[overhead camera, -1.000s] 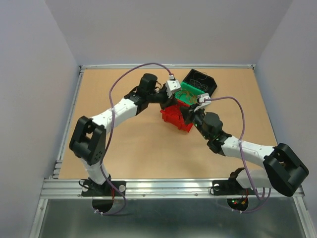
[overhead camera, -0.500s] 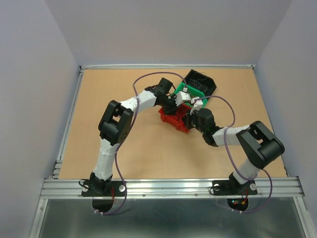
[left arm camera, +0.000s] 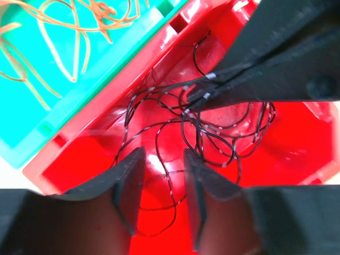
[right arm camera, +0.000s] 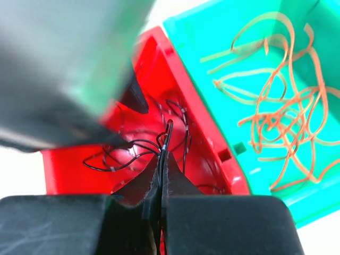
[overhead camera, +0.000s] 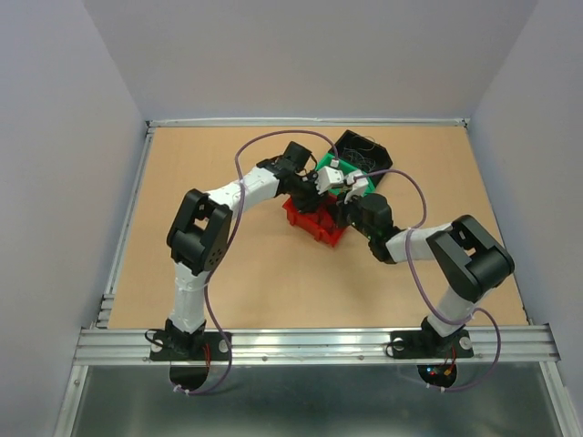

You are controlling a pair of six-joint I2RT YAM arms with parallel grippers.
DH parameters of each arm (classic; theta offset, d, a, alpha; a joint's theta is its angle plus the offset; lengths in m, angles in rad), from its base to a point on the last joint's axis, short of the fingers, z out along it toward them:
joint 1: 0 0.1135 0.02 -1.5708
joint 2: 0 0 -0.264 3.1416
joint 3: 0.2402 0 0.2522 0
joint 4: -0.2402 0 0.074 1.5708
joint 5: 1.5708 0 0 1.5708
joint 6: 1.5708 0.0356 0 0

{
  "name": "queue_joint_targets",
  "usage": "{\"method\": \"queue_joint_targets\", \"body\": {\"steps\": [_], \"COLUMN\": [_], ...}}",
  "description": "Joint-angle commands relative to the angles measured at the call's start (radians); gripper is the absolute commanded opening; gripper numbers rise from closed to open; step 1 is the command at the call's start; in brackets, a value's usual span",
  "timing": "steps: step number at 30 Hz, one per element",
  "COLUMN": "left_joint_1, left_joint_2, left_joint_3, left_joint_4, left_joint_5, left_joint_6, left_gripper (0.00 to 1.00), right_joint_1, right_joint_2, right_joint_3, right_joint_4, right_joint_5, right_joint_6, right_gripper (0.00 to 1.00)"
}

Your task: Untangle the cables

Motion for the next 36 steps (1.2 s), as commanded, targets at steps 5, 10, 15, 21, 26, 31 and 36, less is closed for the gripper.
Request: {"method": "queue_joint_targets", "body": {"steps": [5, 10, 15, 21, 26, 31, 36], "left_joint_1": [-0.003, 0.001, 0.033, 0.089, 0.096, 0.141, 0.236], "left_joint_2": [-0.206, -0.258, -0.340, -0.460, -0.447, -0.445, -0.488], "left_joint_3": [-0.052, -0.116, -0.194, -0.291, -0.349, -0.378, -0.423], "left_joint_4": [0.044, 0.082, 0.157, 0.284, 0.307, 0.364, 0.455], "left_joint_5": [0.056, 0.035, 0.065, 0.156, 0.193, 0.234, 0.354], "left_joint_6": [-0.034, -0.046, -0.087, -0.167, -0.181, -0.219, -0.288], "left_gripper": [0.54, 0.56, 0.60, 0.63, 0.63, 0.63, 0.62], "right_joint_1": [-0.006, -0.006, -0.006, -0.004, -0.004, -0.004, -0.001], "right_joint_2": [-0.041, -0.053, 0.005, 0.186, 0.209, 0.082, -0.030], "right_joint_3": [0.002, 0.002, 0.064, 0.215, 0.228, 0.205, 0.191], "right_joint_4": [0.021, 0.026, 0.023, -0.130, -0.172, -0.173, -0.195], "right_joint_5": [-0.022, -0.050, -0.112, -0.142, -0.085, -0.083, -0.097], "right_joint_6": [-0.006, -0.019, -0.026, -0.014, 0.004, 0.012, 0.029], "right_gripper": [0.00, 0.01, 0.01, 0.01, 0.01, 0.23, 0.41]}}
